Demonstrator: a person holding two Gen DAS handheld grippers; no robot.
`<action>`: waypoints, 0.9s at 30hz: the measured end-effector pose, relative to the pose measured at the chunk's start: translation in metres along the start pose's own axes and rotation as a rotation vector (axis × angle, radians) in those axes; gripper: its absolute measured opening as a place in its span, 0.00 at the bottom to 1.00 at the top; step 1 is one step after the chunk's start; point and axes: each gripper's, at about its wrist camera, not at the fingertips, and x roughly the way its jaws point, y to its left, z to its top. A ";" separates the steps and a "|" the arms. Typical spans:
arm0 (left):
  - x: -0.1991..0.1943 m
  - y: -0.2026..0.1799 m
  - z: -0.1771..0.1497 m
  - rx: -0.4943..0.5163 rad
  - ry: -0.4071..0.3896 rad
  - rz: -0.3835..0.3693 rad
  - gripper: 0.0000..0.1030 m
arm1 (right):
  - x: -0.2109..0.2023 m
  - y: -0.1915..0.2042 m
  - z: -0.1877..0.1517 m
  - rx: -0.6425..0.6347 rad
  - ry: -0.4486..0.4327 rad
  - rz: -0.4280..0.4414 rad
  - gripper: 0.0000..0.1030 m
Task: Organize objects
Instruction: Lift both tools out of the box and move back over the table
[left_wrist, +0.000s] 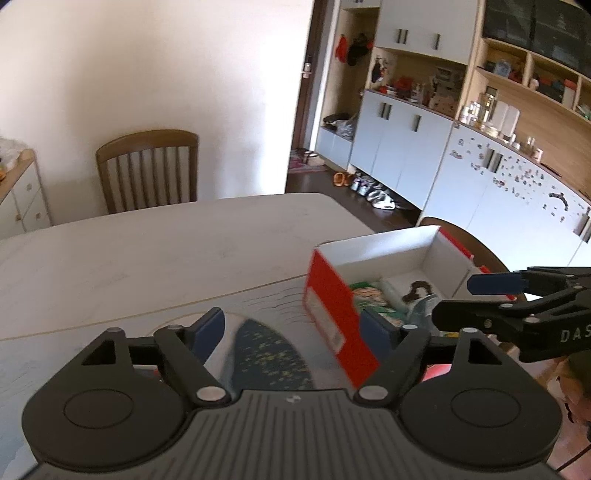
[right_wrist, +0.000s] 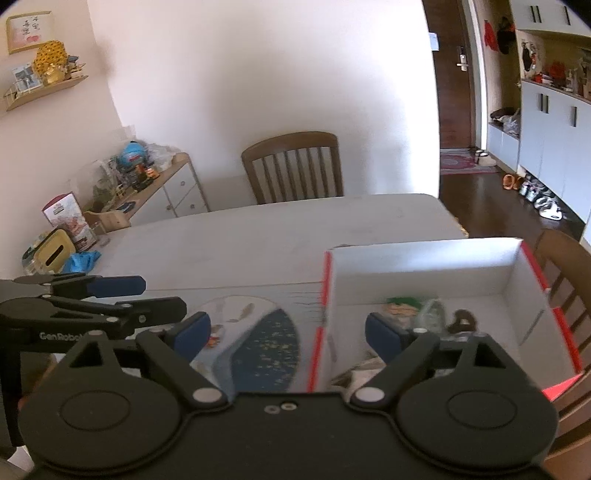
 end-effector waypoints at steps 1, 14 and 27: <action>-0.002 0.007 -0.002 -0.005 0.000 0.004 0.81 | 0.003 0.005 0.000 -0.003 0.002 0.004 0.92; -0.007 0.093 -0.021 -0.101 0.000 0.083 1.00 | 0.044 0.071 -0.002 -0.059 0.053 0.029 0.98; 0.030 0.175 -0.047 -0.197 0.028 0.206 1.00 | 0.105 0.103 -0.013 -0.132 0.160 0.013 0.98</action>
